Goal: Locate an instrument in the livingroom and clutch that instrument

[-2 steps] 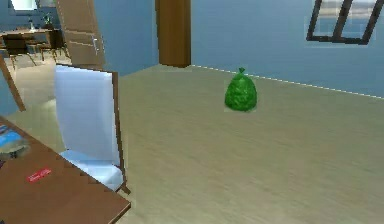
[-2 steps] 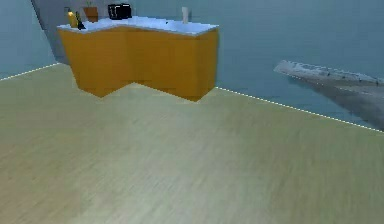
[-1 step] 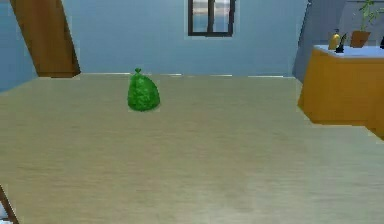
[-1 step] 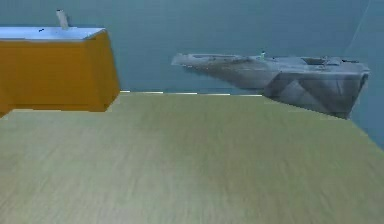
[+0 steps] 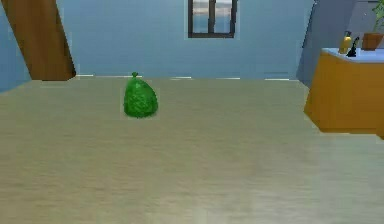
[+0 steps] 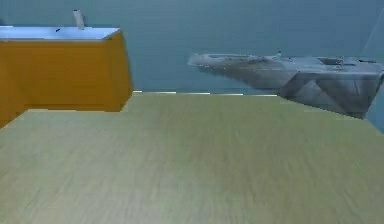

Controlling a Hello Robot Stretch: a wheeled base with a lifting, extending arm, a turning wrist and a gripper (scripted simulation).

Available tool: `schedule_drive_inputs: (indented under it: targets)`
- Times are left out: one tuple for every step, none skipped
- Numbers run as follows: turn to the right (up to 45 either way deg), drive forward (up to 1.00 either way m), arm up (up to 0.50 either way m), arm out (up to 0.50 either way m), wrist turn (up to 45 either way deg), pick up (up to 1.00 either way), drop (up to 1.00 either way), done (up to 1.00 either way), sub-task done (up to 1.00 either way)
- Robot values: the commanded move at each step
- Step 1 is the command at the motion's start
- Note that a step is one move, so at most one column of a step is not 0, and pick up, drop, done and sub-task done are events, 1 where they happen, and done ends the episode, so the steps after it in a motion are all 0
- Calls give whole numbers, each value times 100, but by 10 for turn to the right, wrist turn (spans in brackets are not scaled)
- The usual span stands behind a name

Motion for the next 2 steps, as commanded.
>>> schedule_drive_inputs:
  targets:
    - [450,0,0,0,0,0,0,0,0]
    - [450,0,0,0,0,0,0,0,0]
